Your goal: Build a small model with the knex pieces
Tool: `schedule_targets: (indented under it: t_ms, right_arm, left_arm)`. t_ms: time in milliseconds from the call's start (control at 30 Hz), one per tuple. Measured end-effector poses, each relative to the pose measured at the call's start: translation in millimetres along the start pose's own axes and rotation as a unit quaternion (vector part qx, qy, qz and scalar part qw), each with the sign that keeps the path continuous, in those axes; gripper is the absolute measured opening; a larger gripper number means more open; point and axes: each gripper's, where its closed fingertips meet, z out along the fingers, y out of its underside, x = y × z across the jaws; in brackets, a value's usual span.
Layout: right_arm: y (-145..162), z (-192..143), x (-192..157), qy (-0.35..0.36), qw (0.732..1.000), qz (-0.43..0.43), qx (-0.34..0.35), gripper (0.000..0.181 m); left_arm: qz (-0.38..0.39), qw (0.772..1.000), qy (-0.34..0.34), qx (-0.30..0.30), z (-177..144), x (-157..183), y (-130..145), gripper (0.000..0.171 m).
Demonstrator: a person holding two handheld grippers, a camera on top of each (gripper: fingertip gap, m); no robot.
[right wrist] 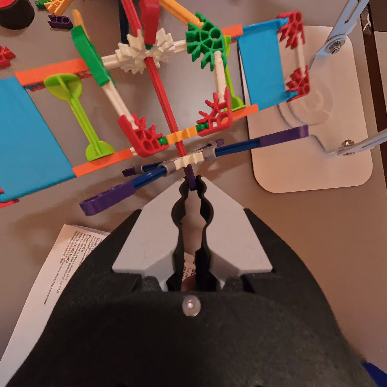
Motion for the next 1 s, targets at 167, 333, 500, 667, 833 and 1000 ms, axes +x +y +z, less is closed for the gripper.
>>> schedule_targets:
  t_ms: [167, 333, 500, 667, 833, 1000]
  right_arm:
    - [4.0, 3.2, -0.7, -0.003, 1.0, 0.004, -0.011, 0.005]
    - [6.4, 3.8, -0.8, -0.005, 1.0, 0.017, -0.014, 0.005]
    - [11.7, 4.9, 5.8, 0.004, 0.999, 0.041, -0.02, 0.005]
    - [13.0, 6.3, 9.2, 0.004, 0.998, 0.056, -0.016, 0.005]
    - [13.5, 6.9, 8.2, 0.001, 0.998, 0.056, -0.015, 0.004]
    - [14.0, 6.3, 9.1, 0.003, 0.998, 0.059, -0.012, 0.005]
  left_arm:
    - [0.009, 1.0, -0.014, -0.007, 0.6, -3.9, 3.2, 0.003]
    - [0.006, 1.0, -0.029, -0.002, 0.3, -9.2, 4.6, 0.003]
    - [0.007, 0.997, -0.072, 0.017, 3.9, -21.2, 3.5, 0.004]
    - [-0.01, 0.996, -0.079, 0.033, 4.8, -27.7, 1.7, 0.007]
    - [-0.022, 0.997, -0.071, 0.036, 4.3, -28.8, 1.4, 0.014]
    - [-0.008, 0.996, -0.086, 0.011, 9.8, -32.1, 7.3, 0.009]
